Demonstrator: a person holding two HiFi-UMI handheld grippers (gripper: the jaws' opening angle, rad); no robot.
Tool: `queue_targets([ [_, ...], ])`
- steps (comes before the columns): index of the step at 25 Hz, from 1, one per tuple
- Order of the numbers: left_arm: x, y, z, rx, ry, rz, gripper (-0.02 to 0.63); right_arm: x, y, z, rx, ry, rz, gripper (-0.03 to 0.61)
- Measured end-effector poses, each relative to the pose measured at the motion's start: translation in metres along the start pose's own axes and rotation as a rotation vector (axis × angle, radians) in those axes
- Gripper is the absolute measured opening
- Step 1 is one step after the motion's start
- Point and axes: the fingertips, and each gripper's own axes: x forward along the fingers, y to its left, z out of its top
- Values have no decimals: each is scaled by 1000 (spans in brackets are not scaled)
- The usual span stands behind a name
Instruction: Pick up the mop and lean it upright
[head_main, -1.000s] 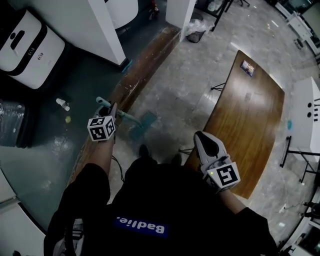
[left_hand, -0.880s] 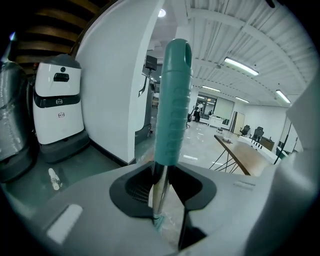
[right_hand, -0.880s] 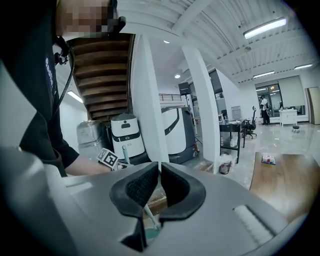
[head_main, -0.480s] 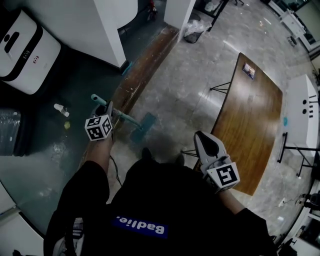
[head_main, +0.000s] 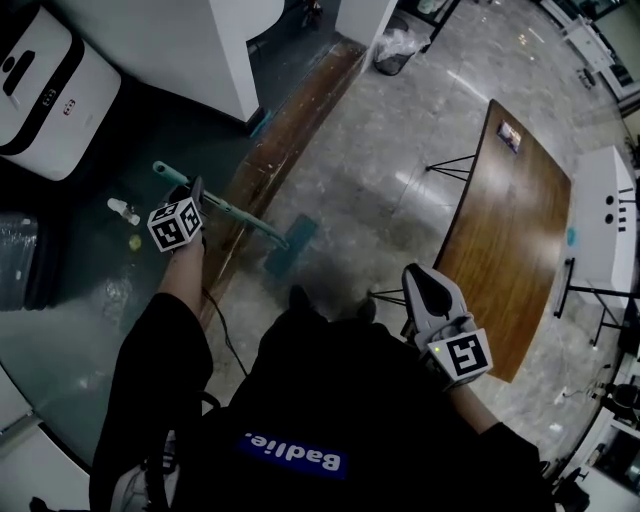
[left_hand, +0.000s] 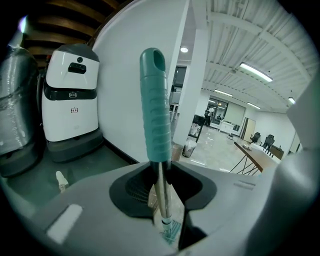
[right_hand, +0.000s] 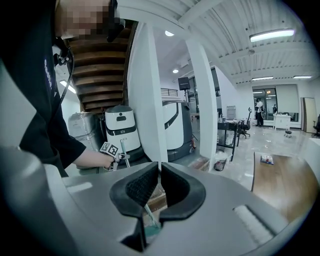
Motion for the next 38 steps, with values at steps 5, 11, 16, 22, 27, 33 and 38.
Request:
queue_targets([
  [5,19,34,4,-19,13,30,127,1,1,-3,-7,36,-24,23],
  [11,48,85,0,-61,60,73,133,7,0,-9,-10,87,-48,23],
  [16,66,126,-1,-101,91,111,137,14,1,-11,-10,129,-64,23],
  [22,92,164,-7,-142,106,151,140,24,-2,-17,-8,168,-82,20],
  [27,106,191,-8,-176,130,195,140,33,-4,-17,-10,200,-90,20],
  [33,120,208,-9,-174,146,214,143,33,-12,-23,-2,232,-105,20],
  [38,129,215,-9,-169,145,215,146,46,-9,-25,-6,240,-63,20],
])
